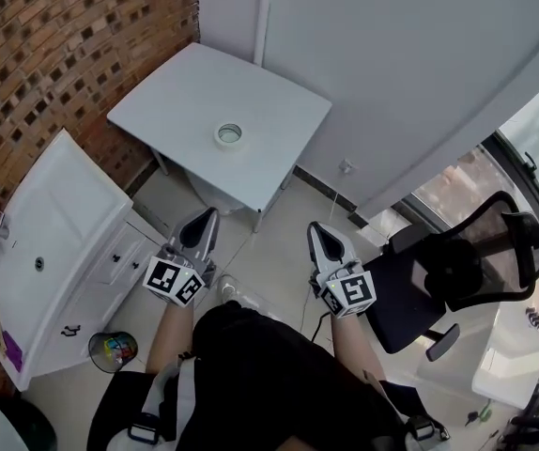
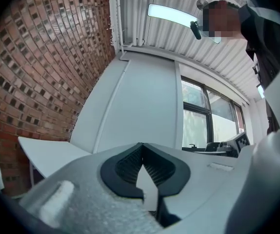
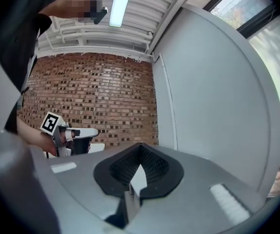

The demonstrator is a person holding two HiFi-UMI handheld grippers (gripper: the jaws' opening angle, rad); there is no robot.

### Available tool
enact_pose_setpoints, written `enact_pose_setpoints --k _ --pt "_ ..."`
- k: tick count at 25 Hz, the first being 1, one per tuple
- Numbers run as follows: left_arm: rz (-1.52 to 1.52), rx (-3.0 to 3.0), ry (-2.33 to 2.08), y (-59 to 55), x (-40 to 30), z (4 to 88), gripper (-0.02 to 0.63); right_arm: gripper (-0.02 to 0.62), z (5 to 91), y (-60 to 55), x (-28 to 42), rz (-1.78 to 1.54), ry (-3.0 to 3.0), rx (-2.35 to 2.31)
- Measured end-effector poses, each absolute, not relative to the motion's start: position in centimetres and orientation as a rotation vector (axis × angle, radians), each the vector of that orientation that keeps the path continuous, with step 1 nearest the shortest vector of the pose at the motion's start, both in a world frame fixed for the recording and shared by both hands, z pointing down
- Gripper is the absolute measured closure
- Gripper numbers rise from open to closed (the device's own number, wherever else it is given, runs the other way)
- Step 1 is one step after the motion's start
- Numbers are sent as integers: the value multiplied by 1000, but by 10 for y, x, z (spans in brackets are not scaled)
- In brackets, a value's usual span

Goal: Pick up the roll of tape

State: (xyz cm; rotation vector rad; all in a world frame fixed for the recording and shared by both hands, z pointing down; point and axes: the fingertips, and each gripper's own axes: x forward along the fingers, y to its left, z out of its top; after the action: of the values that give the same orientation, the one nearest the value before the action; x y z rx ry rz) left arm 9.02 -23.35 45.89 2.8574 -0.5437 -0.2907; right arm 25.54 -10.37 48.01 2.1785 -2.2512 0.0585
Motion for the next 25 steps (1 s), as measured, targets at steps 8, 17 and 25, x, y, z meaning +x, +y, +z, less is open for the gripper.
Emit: enact_pose_setpoints --k 8,17,25 --pt "-263 2893 -441 -281 146 463 604 589 472 -146 291 89 -2196 2258" --pt "-266 2835 -540 -348 128 477 604 590 483 -236 281 115 -2254 2118" --pt "-238 2790 -633 -379 112 493 604 589 490 -298 266 131 -2361 1989"
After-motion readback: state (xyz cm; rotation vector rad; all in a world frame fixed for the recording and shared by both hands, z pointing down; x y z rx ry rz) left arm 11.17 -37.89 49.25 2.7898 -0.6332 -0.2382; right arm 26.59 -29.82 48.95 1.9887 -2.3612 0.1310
